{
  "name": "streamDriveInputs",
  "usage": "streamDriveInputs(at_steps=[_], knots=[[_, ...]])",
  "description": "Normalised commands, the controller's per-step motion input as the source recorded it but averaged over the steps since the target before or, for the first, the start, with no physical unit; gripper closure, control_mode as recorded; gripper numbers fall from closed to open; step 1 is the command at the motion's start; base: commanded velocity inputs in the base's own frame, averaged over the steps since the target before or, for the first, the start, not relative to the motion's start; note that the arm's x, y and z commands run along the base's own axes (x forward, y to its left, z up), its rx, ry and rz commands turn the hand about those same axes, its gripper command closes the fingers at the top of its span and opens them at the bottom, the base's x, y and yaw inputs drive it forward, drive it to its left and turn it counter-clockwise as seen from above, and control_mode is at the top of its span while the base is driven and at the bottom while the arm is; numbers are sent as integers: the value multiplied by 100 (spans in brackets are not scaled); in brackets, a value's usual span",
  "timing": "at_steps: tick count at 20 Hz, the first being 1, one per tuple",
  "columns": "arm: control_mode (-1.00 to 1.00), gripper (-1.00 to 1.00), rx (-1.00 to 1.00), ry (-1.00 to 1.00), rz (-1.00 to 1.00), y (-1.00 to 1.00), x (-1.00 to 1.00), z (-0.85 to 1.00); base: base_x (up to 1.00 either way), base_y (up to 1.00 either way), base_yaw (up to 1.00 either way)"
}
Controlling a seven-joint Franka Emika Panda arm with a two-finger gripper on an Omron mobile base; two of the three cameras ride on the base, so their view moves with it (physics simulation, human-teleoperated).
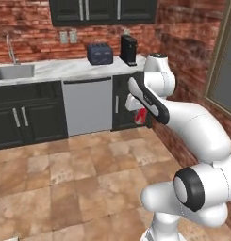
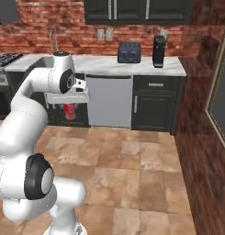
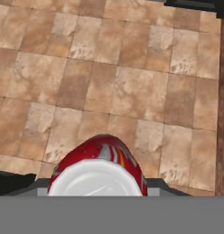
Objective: Four empty soda cans are scattered around the kitchen. Gather all the cans and cluster them next to the stove for recycling.
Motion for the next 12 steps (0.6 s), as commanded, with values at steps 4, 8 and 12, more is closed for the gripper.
streamDriveInputs(at_steps=[4,8,12], knots=[[100,100,0,0,0,0,0,0,100,0,0],[100,100,0,0,0,0,0,0,100,-3,0],[100,100,0,0,0,0,0,0,100,-5,0]])
